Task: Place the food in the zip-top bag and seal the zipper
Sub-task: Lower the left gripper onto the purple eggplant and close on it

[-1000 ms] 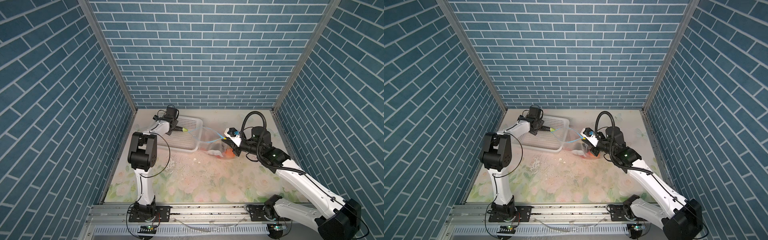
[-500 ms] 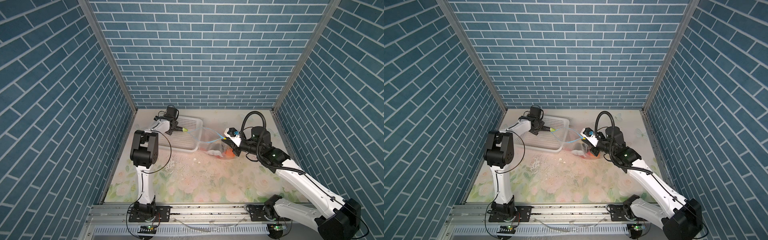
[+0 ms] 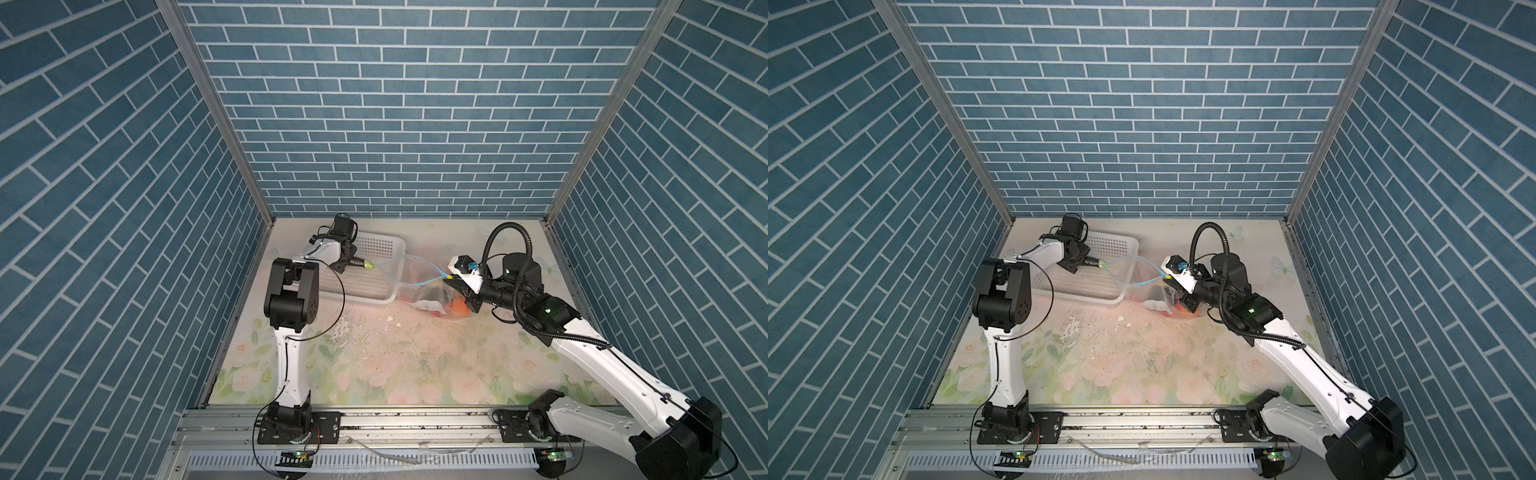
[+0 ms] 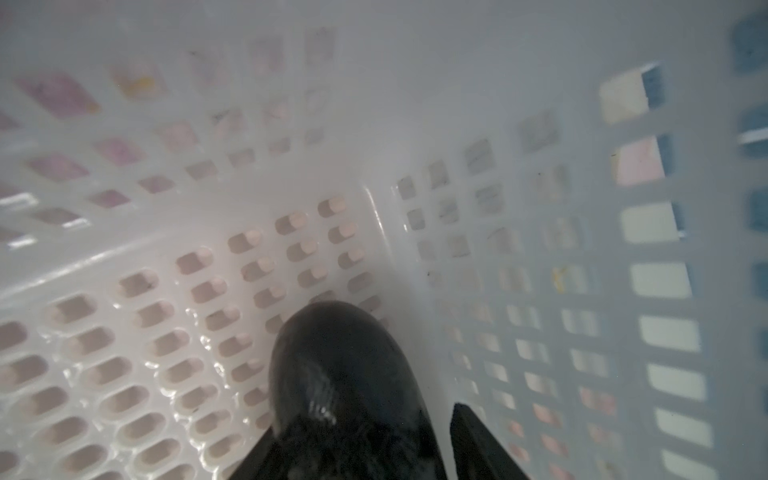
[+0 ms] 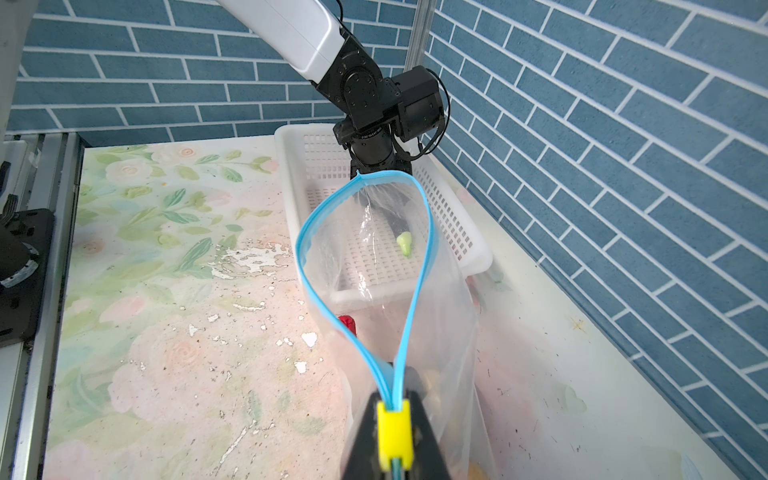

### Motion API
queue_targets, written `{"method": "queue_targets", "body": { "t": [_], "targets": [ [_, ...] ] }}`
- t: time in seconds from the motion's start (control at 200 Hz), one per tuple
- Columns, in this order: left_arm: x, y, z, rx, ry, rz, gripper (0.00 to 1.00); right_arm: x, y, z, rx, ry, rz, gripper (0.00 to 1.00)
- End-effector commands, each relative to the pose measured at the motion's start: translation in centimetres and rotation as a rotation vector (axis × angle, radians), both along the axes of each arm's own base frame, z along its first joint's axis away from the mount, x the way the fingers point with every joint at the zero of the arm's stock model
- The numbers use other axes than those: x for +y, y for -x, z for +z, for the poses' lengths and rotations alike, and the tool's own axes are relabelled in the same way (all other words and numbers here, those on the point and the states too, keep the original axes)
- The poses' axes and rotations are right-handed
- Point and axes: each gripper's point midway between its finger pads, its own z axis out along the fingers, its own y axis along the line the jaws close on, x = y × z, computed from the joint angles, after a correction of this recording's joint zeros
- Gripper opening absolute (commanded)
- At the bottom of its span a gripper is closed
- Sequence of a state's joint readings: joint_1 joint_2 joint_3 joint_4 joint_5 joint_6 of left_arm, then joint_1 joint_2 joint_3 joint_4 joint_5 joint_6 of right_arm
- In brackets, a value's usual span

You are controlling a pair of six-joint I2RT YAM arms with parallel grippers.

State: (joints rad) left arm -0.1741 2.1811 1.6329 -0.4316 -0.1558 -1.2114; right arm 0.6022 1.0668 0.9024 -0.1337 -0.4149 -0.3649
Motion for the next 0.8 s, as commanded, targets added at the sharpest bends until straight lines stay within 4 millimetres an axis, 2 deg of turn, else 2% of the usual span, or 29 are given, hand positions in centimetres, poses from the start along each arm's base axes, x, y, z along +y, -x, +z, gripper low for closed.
{"method": "queue_targets", "body": {
  "t": [0.0,0.42,0.795],
  "targets": [
    [0.5,0.6,-1.3,0.053,-0.012,-0.011,0.61,0.1,0.4,1.5,-0.056,-0.023,0.019,0.00],
    [0.4,0.5,-0.2,0.022,-0.018,-0.062,0.46,0.0,0.4,1.5,-0.060,-0.023,0.016,0.00],
    [-0.4,1.2,5.0,-0.106,-0.065,-0.169,0.43,0.0,0.4,1.5,-0.058,-0.024,0.018,0.00]
  ]
}}
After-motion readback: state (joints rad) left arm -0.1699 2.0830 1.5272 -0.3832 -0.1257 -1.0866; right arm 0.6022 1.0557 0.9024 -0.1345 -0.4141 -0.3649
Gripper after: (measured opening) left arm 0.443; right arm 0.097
